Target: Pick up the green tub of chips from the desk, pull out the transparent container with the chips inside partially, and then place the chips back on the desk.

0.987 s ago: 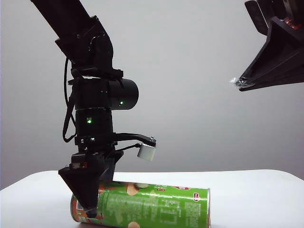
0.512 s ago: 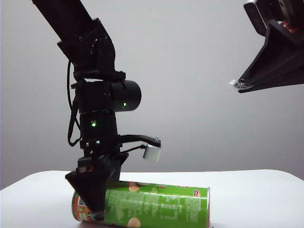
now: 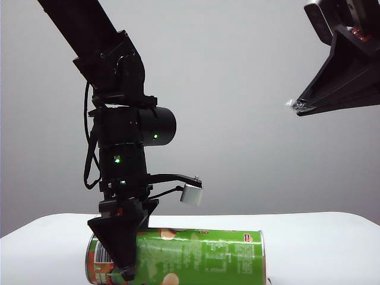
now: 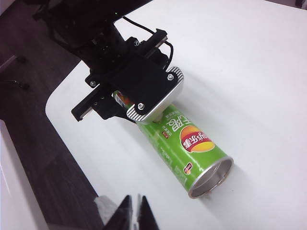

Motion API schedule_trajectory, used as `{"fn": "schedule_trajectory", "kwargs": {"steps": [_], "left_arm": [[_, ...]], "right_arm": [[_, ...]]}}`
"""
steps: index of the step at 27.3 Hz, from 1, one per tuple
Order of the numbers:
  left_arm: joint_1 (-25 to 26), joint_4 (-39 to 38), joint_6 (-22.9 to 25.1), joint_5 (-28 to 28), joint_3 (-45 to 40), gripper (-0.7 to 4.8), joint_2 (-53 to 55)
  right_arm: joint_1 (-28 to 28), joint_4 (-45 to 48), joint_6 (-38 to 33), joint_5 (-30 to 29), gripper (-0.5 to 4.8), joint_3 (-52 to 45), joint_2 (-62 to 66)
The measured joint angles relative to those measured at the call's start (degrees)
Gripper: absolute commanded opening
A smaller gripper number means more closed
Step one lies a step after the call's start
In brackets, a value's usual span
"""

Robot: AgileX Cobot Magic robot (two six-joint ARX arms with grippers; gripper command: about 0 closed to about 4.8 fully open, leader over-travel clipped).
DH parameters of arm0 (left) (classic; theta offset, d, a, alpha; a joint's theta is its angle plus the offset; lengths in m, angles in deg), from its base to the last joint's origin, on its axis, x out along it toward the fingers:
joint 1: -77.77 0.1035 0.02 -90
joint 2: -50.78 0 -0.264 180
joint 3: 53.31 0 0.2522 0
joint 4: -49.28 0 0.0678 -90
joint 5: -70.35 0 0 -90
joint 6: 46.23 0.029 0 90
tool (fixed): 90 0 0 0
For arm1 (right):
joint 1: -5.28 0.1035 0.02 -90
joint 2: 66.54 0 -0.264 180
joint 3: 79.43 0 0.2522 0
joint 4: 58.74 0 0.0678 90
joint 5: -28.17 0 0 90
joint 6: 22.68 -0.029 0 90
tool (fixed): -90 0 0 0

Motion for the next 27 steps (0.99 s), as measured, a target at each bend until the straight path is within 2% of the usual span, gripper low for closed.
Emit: {"fn": "schedule_trajectory", "kwargs": {"steps": [5, 8, 15, 17, 18, 21, 25, 27], "left_arm": [[0.0, -1.3, -3.3, 0.0, 1.5, 2.68, -0.2], [0.0, -2.4, -3.4, 0.2, 2.6, 2.68, -2.1], [0.0, -4.2, -7.0, -0.9, 4.0, 2.68, -10.1], [-0.2, -6.1, -7.3, -1.1, 4.0, 2.68, -13.5], [-0.3, -6.5, -7.3, -1.2, 4.0, 2.68, -15.9], [-0.4, -6.4, -7.3, -2.0, 4.0, 2.68, -19.6], [-1.6, -5.0, -7.3, -5.8, 4.0, 2.68, -23.6], [-2.9, -4.9, -7.3, -6.2, 4.0, 2.68, -23.8]], "right_arm": [[0.0, 0.2, -1.2, 4.0, 0.24, 0.0, 0.0], [-0.2, 2.1, -4.0, 7.3, 0.78, 0.0, 0.0], [-5.9, 8.5, -14.8, 7.5, 0.88, 0.0, 0.0], [-9.6, 8.8, -17.1, 3.4, 0.9, 0.0, 0.0], [-12.7, 9.9, -19.3, -2.4, 0.9, 0.0, 0.0], [-17.5, 13.7, -24.1, -12.6, 0.9, 0.0, 0.0], [-19.7, 18.1, -29.6, -22.1, 0.9, 0.0, 0.3], [-18.9, 18.1, -30.2, -23.0, 0.9, 0.0, 0.4]]}}
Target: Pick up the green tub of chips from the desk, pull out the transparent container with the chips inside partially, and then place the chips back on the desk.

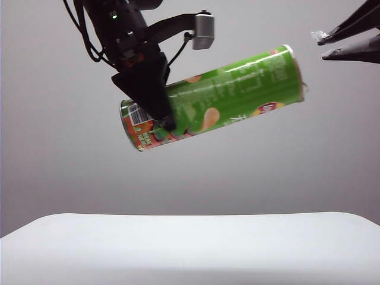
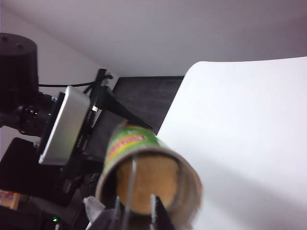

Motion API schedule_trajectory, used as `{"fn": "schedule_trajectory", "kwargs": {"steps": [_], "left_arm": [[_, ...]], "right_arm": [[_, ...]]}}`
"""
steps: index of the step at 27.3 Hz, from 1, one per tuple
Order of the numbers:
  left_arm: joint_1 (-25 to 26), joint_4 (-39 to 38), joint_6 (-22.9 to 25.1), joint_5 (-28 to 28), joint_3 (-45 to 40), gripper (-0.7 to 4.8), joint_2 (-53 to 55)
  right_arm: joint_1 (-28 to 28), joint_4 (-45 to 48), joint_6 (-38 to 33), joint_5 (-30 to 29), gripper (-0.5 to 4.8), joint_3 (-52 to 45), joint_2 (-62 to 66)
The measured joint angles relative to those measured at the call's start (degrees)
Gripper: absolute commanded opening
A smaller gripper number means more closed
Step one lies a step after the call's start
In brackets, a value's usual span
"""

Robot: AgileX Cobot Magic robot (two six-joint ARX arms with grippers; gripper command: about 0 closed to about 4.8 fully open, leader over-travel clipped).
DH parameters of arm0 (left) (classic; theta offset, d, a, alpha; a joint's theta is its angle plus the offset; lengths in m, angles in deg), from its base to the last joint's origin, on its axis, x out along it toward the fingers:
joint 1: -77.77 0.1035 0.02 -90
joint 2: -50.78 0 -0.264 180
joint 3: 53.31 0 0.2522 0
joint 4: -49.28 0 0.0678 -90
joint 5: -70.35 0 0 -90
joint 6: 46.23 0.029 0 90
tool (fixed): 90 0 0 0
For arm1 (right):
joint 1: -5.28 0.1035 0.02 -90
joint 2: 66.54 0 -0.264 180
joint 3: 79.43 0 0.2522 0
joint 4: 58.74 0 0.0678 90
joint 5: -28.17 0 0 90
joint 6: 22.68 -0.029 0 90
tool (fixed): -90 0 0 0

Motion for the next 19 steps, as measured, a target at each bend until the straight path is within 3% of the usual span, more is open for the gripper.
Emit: {"fn": "schedule_trajectory", "kwargs": {"steps": [11, 19], "left_arm": [[-2.8, 1.0, 0.0, 0.1, -0.1, 2.68, 0.1], [-2.4, -0.3, -0.9, 2.3, -0.1, 2.68, 0.1]], "right_arm": [[6.0, -0.2, -0.1, -0.8, 0.9, 0.0, 0.0], [5.0, -2.2, 2.8, 1.8, 0.9, 0.0, 0.0]]}}
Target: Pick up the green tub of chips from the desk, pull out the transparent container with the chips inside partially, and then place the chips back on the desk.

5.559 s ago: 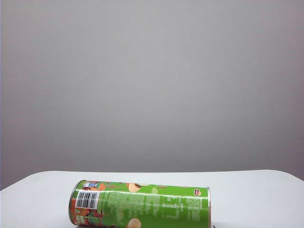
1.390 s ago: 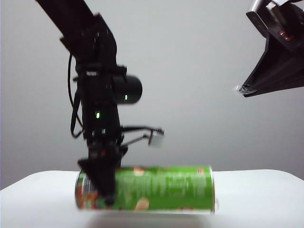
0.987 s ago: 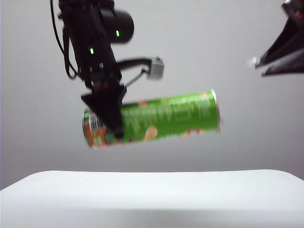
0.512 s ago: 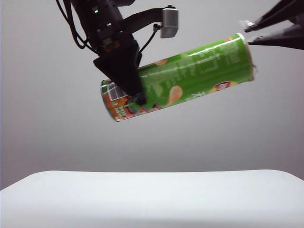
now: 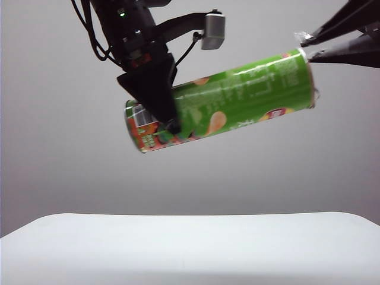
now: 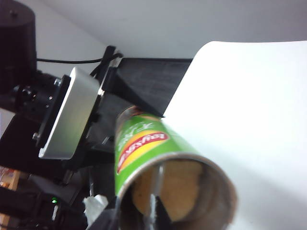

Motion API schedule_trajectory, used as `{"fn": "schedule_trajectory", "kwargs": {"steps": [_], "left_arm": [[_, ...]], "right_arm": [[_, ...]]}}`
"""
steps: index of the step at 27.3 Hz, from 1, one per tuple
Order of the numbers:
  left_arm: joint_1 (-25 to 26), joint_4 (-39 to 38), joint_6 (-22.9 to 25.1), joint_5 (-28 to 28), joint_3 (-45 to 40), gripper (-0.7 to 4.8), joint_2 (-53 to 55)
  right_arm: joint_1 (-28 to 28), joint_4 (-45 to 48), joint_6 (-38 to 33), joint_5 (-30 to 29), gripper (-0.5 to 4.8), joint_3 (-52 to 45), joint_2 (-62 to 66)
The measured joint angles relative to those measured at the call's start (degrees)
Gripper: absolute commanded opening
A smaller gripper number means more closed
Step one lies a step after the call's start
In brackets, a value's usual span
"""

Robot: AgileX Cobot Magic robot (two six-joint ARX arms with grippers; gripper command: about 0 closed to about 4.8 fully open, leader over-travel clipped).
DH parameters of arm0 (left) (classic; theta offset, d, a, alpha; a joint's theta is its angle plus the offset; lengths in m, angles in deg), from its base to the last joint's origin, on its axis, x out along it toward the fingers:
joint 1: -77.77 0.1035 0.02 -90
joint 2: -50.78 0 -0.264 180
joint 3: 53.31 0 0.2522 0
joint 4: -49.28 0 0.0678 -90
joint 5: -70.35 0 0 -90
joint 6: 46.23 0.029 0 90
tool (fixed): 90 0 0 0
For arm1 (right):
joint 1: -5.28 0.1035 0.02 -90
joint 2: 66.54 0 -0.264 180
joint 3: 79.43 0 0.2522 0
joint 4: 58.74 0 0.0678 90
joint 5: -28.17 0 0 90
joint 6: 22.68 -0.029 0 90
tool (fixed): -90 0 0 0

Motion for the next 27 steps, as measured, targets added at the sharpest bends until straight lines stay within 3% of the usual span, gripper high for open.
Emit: {"fn": "schedule_trajectory", "kwargs": {"steps": [12, 27], "left_arm": [[0.0, -0.9, -0.1, 0.2, 0.0, 2.68, 0.0], [0.0, -0.2, -0.1, -1.2, 0.0, 2.67, 0.0]], "right_arm": [[0.1, -8.2, 7.5, 3.0, 0.9, 0.0, 0.0], [0.2, -6.7, 6.1, 1.5, 0.9, 0.0, 0.0]]}}
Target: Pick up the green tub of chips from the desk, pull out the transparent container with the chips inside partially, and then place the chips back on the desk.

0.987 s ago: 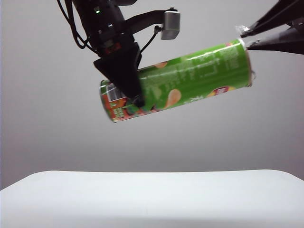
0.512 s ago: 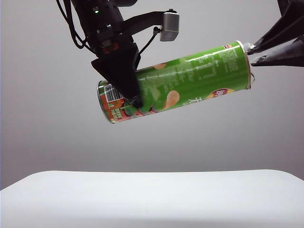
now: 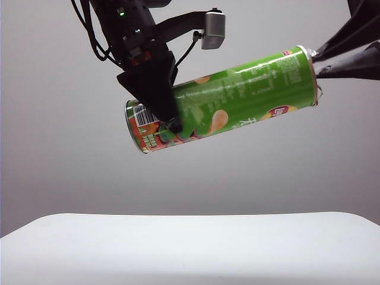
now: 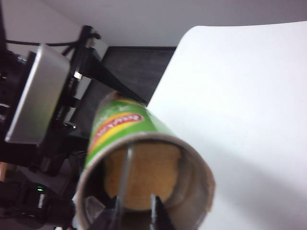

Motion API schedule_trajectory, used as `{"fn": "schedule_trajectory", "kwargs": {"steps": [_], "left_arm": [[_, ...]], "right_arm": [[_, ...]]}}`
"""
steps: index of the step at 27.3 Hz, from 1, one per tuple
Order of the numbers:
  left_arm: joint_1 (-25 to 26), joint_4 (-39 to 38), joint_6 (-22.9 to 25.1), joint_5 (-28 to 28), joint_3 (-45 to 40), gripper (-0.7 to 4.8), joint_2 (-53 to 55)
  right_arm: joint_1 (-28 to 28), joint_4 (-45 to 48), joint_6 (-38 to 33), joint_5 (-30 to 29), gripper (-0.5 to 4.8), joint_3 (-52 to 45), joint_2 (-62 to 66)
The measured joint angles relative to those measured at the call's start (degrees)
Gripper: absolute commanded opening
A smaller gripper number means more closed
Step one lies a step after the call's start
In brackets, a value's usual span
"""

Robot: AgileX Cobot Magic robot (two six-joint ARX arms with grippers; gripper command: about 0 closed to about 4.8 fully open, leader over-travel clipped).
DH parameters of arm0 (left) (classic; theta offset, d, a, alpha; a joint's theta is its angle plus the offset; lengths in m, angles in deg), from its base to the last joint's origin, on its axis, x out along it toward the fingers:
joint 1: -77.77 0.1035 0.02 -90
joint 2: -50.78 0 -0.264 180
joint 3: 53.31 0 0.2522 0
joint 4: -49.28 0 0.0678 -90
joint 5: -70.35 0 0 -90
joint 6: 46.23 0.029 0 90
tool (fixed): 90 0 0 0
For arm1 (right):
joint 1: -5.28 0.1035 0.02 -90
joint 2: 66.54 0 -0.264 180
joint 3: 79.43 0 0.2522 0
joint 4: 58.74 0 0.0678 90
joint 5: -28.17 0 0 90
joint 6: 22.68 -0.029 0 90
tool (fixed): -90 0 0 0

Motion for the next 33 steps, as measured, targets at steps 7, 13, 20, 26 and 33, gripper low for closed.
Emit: {"fn": "schedule_trajectory", "kwargs": {"steps": [7, 13, 20, 26, 33], "left_arm": [[0.0, 1.0, -0.2, -2.4, 0.0, 2.67, 0.0], [-0.5, 1.9, -0.2, -4.5, 0.0, 2.67, 0.2], [-0.6, 1.2, -0.5, -4.4, -0.1, 2.67, 0.2], [-0.7, 0.2, -0.8, -2.2, 0.0, 2.67, 0.2], [2.2, -0.7, -1.3, -4.2, 0.0, 2.67, 0.2]], "right_arm": [[0.0, 3.1, -2.8, -1.6, 0.9, 0.0, 0.0], [2.5, 3.5, -3.0, -1.5, 0.9, 0.0, 0.0], [4.7, 4.3, -3.1, 1.5, -0.08, 0.0, 0.0], [4.1, 4.0, -2.0, 2.8, -0.08, 0.0, 0.0], [-2.4, 3.9, -1.8, -1.0, -0.08, -0.1, 0.1]]}}
